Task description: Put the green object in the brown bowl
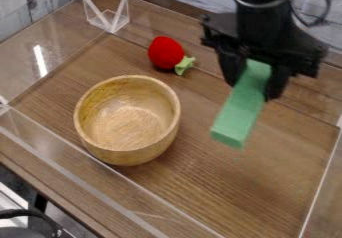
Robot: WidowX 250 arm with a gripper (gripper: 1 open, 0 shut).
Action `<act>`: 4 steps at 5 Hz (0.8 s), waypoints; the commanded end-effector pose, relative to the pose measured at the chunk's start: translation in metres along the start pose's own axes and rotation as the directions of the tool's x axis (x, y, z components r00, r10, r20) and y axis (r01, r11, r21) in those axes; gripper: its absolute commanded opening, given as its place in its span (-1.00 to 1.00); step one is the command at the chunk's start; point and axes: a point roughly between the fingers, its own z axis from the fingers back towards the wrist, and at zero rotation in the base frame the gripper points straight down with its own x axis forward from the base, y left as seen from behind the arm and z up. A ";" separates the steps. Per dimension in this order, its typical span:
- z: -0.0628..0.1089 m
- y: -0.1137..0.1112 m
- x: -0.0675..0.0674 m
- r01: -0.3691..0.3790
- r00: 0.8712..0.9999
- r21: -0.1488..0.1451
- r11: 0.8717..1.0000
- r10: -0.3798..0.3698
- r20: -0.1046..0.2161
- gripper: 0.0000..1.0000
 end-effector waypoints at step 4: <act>0.005 -0.007 -0.004 -0.179 0.984 0.002 0.984 0.179 -0.013 -1.00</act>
